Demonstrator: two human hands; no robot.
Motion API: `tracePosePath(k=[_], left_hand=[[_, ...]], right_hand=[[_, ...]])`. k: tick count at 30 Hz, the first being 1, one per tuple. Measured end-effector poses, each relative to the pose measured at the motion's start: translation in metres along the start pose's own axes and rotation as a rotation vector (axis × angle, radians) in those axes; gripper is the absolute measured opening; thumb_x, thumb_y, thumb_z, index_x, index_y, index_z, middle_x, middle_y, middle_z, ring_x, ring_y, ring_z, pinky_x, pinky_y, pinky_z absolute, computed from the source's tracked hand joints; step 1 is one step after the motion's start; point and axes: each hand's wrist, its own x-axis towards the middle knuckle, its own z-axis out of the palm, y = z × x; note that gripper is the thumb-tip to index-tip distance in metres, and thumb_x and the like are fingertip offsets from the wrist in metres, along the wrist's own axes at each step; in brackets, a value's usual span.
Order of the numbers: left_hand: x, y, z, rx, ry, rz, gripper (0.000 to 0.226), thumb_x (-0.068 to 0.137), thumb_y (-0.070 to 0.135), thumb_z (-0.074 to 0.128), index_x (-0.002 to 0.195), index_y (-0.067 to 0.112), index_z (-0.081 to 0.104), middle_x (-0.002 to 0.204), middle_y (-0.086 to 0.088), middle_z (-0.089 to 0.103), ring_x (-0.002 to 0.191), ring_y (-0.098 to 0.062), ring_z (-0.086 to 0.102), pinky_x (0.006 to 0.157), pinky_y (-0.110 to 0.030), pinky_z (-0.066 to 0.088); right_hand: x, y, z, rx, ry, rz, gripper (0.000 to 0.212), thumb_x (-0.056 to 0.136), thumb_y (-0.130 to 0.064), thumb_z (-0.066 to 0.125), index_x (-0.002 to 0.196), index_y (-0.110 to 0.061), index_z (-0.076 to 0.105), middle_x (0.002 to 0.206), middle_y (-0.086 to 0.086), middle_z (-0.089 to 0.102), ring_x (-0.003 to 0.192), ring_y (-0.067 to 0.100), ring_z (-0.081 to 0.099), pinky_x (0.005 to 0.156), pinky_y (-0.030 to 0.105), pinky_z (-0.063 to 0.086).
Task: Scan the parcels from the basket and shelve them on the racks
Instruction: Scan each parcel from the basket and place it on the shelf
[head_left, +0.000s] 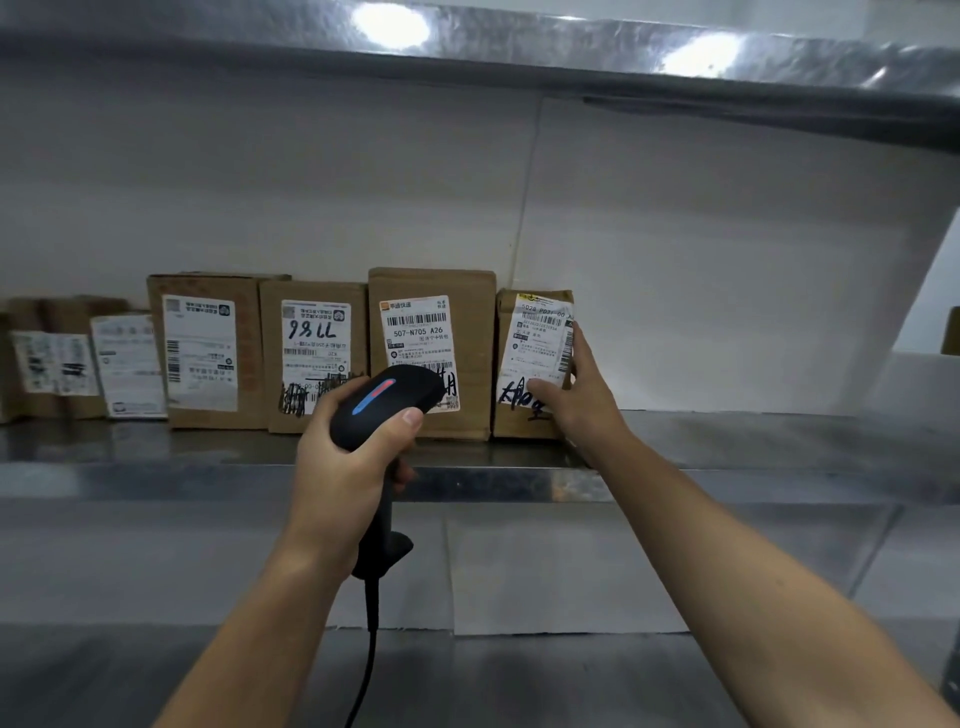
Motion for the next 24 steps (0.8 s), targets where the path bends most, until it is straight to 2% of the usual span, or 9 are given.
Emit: tracePosePath(k=[4, 9, 14, 17, 19, 22, 24], left_hand=[[0.0, -0.001, -0.004, 0.007, -0.016, -0.005, 0.06, 0.069, 0.033, 0.076, 0.126, 0.022, 0.06, 0.088, -0.011, 0.068, 0.056, -0.023, 0.06, 0.053, -0.031, 0.054], [0.001, -0.002, -0.012, -0.015, -0.036, -0.035, 0.057, 0.07, 0.032, 0.078, 0.124, 0.024, 0.061, 0.089, -0.012, 0.067, 0.056, -0.023, 0.059, 0.054, -0.031, 0.053], [0.003, -0.001, -0.023, -0.023, -0.06, -0.053, 0.057, 0.069, 0.032, 0.078, 0.123, 0.025, 0.061, 0.094, -0.016, 0.068, 0.058, -0.023, 0.06, 0.055, -0.032, 0.052], [0.007, 0.002, -0.029, -0.011, -0.08, -0.057, 0.058, 0.069, 0.033, 0.078, 0.123, 0.025, 0.061, 0.094, -0.017, 0.068, 0.056, -0.022, 0.06, 0.053, -0.028, 0.052], [0.008, 0.002, -0.031, -0.006, -0.101, -0.066, 0.059, 0.069, 0.033, 0.077, 0.125, 0.025, 0.06, 0.092, -0.015, 0.069, 0.056, -0.022, 0.06, 0.053, -0.028, 0.053], [0.007, -0.001, -0.029, -0.014, -0.157, -0.077, 0.058, 0.07, 0.032, 0.077, 0.125, 0.025, 0.06, 0.085, -0.009, 0.069, 0.058, -0.023, 0.061, 0.054, -0.03, 0.053], [0.005, -0.004, -0.026, -0.025, -0.205, -0.091, 0.059, 0.071, 0.031, 0.076, 0.127, 0.024, 0.059, 0.081, -0.006, 0.069, 0.06, -0.024, 0.061, 0.056, -0.032, 0.053]], right_hand=[[-0.001, -0.001, 0.003, -0.041, 0.024, 0.024, 0.089, 0.095, -0.007, 0.067, 0.16, -0.038, 0.015, 0.147, -0.001, 0.055, 0.126, 0.022, 0.059, 0.093, 0.027, 0.048], [0.002, -0.006, 0.009, -0.089, 0.058, 0.053, 0.087, 0.094, -0.006, 0.068, 0.159, -0.035, 0.019, 0.147, 0.002, 0.054, 0.129, 0.027, 0.057, 0.103, 0.04, 0.049], [0.0, -0.007, 0.012, -0.108, 0.089, 0.065, 0.079, 0.094, -0.008, 0.068, 0.156, -0.033, 0.025, 0.146, 0.002, 0.055, 0.13, 0.026, 0.056, 0.102, 0.038, 0.048], [-0.003, -0.007, 0.012, -0.111, 0.094, 0.074, 0.082, 0.093, -0.012, 0.069, 0.158, -0.032, 0.022, 0.147, 0.0, 0.055, 0.129, 0.023, 0.056, 0.099, 0.032, 0.045], [-0.007, -0.007, 0.011, -0.118, 0.102, 0.083, 0.085, 0.093, -0.016, 0.07, 0.16, -0.033, 0.019, 0.149, -0.001, 0.052, 0.13, 0.022, 0.055, 0.104, 0.033, 0.044], [-0.019, -0.009, 0.008, -0.153, 0.124, 0.063, 0.085, 0.094, -0.022, 0.07, 0.161, -0.031, 0.018, 0.158, 0.002, 0.041, 0.141, 0.026, 0.044, 0.115, 0.045, 0.039], [-0.031, -0.011, 0.003, -0.213, 0.151, 0.032, 0.081, 0.095, -0.027, 0.068, 0.16, -0.027, 0.02, 0.162, 0.002, 0.034, 0.146, 0.025, 0.037, 0.118, 0.044, 0.035]])
